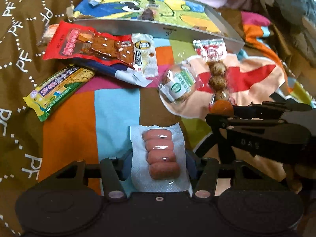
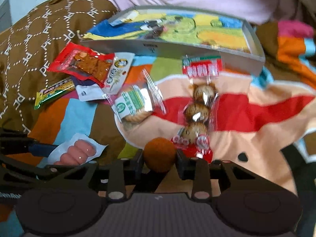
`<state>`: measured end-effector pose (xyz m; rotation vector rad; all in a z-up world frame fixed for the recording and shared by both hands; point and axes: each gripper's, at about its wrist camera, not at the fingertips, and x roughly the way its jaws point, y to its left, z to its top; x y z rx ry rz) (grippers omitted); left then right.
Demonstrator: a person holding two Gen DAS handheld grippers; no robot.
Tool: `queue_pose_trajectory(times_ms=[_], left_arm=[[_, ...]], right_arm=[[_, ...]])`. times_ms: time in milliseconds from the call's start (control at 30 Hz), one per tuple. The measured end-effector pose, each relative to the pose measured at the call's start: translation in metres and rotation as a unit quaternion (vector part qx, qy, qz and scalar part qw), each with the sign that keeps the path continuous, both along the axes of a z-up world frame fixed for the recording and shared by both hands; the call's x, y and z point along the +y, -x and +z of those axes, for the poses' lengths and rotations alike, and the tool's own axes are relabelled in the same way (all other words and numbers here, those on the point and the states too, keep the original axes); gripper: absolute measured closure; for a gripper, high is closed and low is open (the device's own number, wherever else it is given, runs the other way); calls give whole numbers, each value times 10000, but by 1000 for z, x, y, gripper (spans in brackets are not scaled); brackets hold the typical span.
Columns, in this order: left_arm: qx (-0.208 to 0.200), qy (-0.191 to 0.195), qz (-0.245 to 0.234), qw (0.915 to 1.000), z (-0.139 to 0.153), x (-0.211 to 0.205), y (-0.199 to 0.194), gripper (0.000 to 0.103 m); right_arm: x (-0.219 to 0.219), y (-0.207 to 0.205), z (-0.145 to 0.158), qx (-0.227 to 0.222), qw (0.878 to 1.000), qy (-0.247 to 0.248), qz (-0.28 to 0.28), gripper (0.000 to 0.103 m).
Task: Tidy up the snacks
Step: 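Grasp the sausage pack with the left tool while the right grasps the orange, then carry the sausage pack with the left tool while the right carries the orange into the tray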
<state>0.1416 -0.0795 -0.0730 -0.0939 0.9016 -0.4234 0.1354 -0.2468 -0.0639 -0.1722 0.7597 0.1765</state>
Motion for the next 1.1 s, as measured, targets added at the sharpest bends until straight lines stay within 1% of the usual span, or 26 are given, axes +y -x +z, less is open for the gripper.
queue_pose_trajectory(times_ms=[200, 333, 500, 567, 700, 800, 933, 1000, 1100], left_arm=[[-489, 61, 129, 9987, 14, 0, 10, 47], [-845, 86, 332, 9958, 26, 4, 13, 47], [-1023, 174, 599, 9928, 41, 9, 2, 47], [-1139, 153, 693, 9910, 48, 9, -6, 47], [-1344, 204, 892, 9867, 63, 6, -26, 47], [-1445, 276, 985, 9842, 76, 2, -46, 47], [-1590, 301, 1052, 9812, 92, -5, -80, 47], [-1575, 316, 1094, 9809, 97, -7, -99, 46], [-1457, 375, 1226, 9810, 101, -7, -128, 46]], right_arm=[[2, 8, 10, -415, 9989, 207, 16, 66], [4, 14, 17, -827, 9959, 365, 29, 65], [8, 17, 26, -1368, 9896, 447, 54, 65], [8, 16, 30, -1548, 9872, 377, 26, 65], [7, 6, 38, -1782, 9838, 158, -120, 65], [2, -7, 47, -1973, 9795, -94, -395, 65], [-3, -22, 57, -2323, 9711, -223, -499, 65], [-6, -32, 61, -2498, 9665, -255, -526, 65], [-8, -51, 66, -2571, 9633, -428, -633, 65]])
